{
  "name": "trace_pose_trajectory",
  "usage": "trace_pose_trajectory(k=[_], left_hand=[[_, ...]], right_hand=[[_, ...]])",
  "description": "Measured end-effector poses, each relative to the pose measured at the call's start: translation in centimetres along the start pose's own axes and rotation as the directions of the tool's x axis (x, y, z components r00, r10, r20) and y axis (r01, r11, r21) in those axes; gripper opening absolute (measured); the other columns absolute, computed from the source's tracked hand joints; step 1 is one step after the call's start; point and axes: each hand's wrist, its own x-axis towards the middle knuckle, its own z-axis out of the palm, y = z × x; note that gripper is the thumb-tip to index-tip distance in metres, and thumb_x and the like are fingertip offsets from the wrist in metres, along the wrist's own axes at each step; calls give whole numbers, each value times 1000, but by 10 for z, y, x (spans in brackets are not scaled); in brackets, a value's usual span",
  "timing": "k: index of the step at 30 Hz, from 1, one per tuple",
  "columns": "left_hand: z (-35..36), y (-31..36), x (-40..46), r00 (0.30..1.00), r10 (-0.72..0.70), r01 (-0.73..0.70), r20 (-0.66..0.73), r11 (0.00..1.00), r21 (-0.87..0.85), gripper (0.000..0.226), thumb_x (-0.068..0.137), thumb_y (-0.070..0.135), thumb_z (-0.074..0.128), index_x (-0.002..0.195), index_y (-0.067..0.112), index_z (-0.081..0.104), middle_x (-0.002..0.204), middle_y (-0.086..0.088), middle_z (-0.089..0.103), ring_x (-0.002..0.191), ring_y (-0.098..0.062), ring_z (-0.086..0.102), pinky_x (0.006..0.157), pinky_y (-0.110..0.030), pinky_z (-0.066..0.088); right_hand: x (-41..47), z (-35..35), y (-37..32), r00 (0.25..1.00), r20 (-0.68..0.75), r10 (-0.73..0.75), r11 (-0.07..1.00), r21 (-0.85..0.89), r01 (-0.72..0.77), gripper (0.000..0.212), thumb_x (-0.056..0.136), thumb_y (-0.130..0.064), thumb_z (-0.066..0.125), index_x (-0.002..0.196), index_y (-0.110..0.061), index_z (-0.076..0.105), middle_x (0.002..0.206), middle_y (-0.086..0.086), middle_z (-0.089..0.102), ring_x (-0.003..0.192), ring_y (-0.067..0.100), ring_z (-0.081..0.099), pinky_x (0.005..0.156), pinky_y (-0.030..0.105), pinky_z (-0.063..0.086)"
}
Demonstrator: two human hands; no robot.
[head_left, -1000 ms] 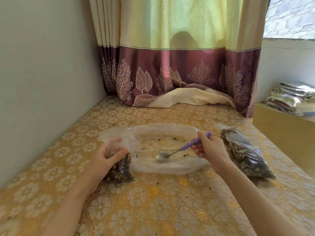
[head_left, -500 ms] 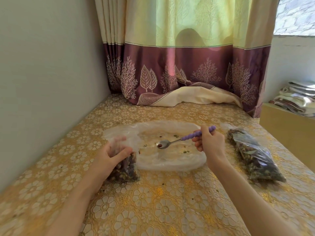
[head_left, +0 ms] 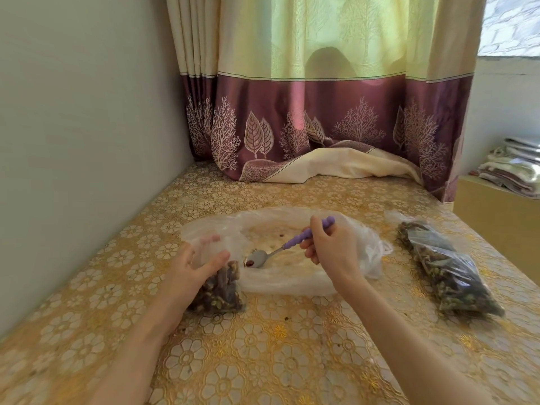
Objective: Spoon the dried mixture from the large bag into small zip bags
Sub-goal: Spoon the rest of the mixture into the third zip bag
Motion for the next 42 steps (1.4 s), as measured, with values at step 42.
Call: trace_pose_trajectory(k=[42], left_hand=[[13,-1,3,997,76,-64,-34,960,272,65,65,65,54,105,15,64,74,-11,47,69,-26,47,61,-32,39]], right_hand=[[17,-24,4,944,-60,324,912,284,-295,43,92,-8,37,55,-2,59,47,6,63,36,7,39,33,16,27]])
